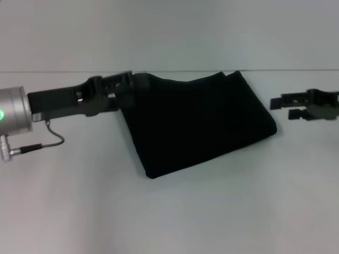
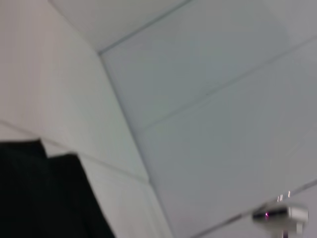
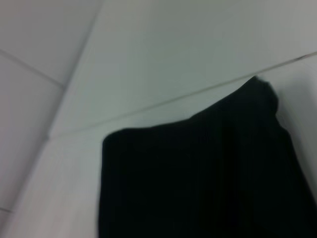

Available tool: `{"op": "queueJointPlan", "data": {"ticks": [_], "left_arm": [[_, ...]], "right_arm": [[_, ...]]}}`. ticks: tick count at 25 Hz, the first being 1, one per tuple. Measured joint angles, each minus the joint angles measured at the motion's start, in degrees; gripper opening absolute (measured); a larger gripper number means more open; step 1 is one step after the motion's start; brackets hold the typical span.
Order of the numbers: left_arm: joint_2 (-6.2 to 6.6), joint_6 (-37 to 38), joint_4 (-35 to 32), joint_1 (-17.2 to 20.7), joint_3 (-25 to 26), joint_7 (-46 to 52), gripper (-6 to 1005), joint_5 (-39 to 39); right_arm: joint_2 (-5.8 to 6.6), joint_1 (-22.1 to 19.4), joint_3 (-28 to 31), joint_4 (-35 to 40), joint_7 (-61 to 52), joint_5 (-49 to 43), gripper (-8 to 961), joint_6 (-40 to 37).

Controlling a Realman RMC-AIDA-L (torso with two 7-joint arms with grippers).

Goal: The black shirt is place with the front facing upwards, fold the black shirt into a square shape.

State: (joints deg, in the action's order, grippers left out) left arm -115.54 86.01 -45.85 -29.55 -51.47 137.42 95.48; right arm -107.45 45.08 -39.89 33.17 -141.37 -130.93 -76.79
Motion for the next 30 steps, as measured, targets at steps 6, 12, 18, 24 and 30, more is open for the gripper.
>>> {"op": "queueJointPlan", "data": {"ticks": [6,12,18,24,30], "left_arm": [[-0.05,3.08,-0.35,0.44,3.25,-1.46,955,7.34],[-0.65,2.84,-0.13,1.03,6.20,-2.38,953,7.44],[-1.04,2.04,-0.08,1.34,6.39,-2.41,951,7.39],[-1.47,1.08,-0.13,1.05,6.33,-2.42,950,7.56],[-1.64,0.80,-0.11,0.99,6.29,-2.42,951,7.61]], "right_arm": [[-0.86,6.45,-2.73,0.04,-6.28,-8.22,840,5.48],[-2.80,10.47,-9.69,-2.75,-11.88,-10.29,840,12.17],[-4.69,11.58,-11.97,-7.24,-12.12,-10.95,840,19.07],[-7.48,11.24,-12.07,-7.62,-11.26,-10.94,839,23.20],[-8.72,11.63,-13.24,-10.08,-11.03,-11.02,839,27.93]]}}
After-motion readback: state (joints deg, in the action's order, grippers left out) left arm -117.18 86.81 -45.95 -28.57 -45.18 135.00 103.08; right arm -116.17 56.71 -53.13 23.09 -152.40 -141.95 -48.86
